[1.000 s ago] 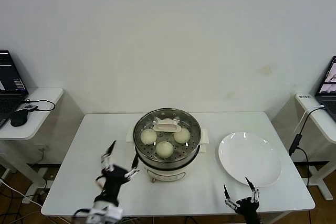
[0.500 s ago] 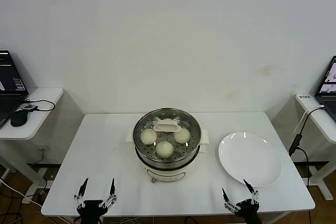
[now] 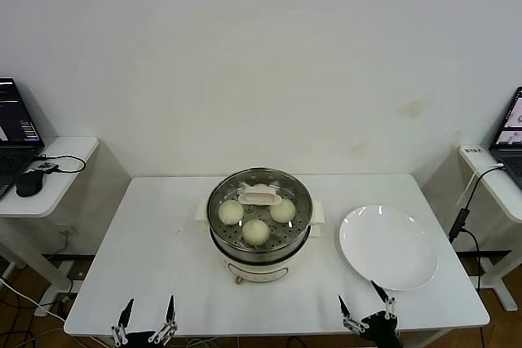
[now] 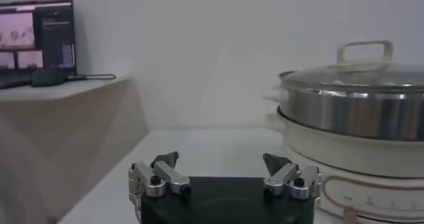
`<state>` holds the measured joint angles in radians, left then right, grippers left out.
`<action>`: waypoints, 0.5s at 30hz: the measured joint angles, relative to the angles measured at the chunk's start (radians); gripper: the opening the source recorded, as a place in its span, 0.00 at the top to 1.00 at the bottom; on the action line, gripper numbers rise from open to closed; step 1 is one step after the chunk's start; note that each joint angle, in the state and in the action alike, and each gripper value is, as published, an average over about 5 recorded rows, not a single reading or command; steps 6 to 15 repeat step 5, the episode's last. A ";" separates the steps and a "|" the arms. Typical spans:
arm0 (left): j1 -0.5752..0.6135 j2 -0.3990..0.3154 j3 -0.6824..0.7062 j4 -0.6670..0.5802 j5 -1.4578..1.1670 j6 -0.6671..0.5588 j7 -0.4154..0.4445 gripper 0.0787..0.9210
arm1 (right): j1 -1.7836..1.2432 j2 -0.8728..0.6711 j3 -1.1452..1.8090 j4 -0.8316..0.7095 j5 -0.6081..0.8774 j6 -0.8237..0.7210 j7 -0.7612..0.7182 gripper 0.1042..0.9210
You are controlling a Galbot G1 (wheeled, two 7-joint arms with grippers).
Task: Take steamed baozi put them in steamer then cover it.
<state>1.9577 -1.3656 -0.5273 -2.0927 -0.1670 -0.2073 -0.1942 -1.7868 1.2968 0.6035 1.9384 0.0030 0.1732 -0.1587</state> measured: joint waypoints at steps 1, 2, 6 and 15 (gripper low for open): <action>0.003 -0.001 0.002 0.001 -0.003 -0.001 0.002 0.12 | -0.001 -0.001 -0.003 0.002 0.004 -0.002 0.000 0.12; 0.006 -0.003 0.003 0.002 -0.005 -0.002 0.003 0.12 | -0.003 -0.003 -0.005 0.004 0.008 -0.004 0.000 0.12; 0.010 -0.006 0.007 0.003 -0.009 -0.004 0.006 0.12 | -0.006 -0.005 -0.010 0.009 0.016 -0.009 0.000 0.12; 0.010 -0.006 0.007 0.003 -0.009 -0.004 0.006 0.12 | -0.006 -0.005 -0.010 0.009 0.016 -0.009 0.000 0.12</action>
